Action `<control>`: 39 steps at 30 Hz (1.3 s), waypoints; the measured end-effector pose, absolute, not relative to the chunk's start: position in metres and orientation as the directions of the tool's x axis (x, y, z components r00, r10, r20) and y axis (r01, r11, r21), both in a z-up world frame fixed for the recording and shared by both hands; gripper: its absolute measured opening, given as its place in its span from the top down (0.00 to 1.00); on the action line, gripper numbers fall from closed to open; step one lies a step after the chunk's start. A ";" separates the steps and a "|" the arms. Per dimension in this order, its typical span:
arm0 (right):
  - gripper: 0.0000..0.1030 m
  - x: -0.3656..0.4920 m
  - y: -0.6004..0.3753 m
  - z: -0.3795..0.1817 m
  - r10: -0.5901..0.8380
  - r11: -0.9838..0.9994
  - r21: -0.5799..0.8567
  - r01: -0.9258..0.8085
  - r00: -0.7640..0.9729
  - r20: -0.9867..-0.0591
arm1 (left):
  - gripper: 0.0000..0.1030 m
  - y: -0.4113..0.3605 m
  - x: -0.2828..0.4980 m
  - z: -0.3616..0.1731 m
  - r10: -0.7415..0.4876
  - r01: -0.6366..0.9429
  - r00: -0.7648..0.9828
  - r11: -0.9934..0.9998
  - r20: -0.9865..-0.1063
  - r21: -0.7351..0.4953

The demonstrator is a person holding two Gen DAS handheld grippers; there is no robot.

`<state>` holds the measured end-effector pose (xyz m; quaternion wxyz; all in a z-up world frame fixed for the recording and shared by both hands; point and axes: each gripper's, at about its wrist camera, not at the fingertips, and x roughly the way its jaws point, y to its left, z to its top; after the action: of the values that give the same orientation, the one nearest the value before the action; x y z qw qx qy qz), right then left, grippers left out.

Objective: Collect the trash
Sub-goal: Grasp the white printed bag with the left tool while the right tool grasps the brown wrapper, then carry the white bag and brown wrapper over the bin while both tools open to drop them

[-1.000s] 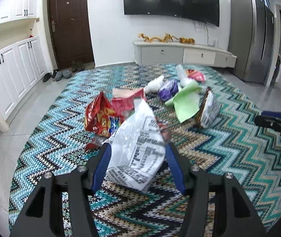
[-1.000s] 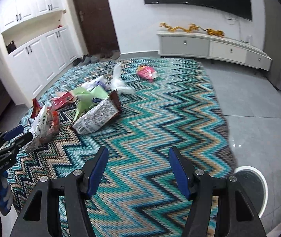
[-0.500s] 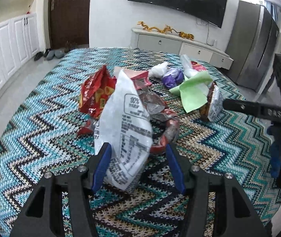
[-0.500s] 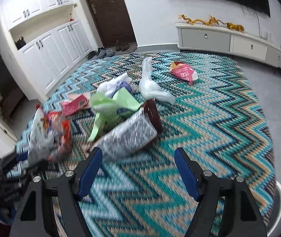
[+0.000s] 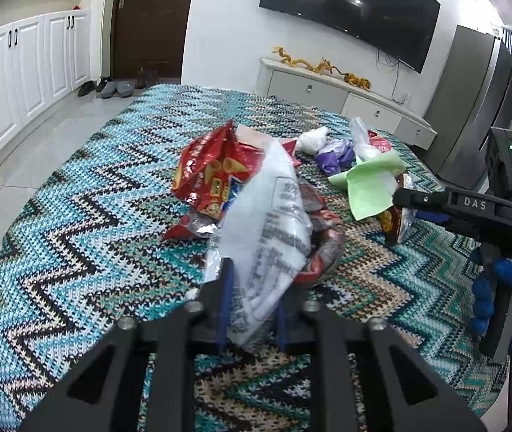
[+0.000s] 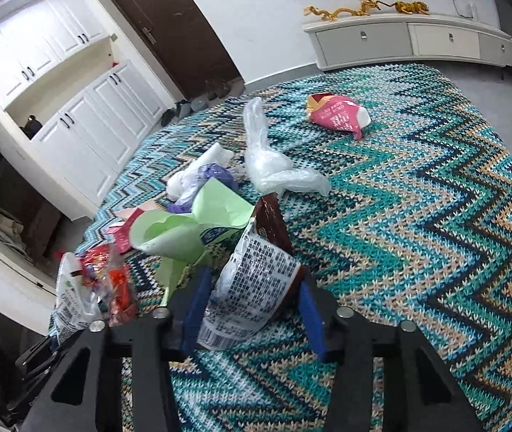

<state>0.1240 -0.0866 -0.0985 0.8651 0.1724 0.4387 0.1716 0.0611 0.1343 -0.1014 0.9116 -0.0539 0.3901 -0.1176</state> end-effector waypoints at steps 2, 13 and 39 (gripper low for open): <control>0.64 0.115 -0.089 -0.094 0.460 0.876 0.455 -0.161 0.564 -0.685 | 0.89 0.135 0.056 -0.099 -0.247 0.159 0.676 0.969 -0.694 -0.190; 0.74 0.055 -0.124 -0.055 0.457 0.873 0.443 -0.203 0.656 -0.600 | 0.91 0.120 0.028 -0.067 -0.226 0.159 0.716 0.974 -0.661 -0.160; 0.73 -0.096 -0.398 -0.096 -0.072 0.869 0.313 0.383 0.724 -0.686 | 0.90 -0.226 0.006 -0.039 -0.552 0.739 0.431 0.670 -0.714 -0.072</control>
<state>-0.0955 -0.3981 -0.0958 0.9015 0.2223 0.3492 -0.1261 0.0062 -0.2258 -0.0388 0.8364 0.1266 0.3681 -0.3859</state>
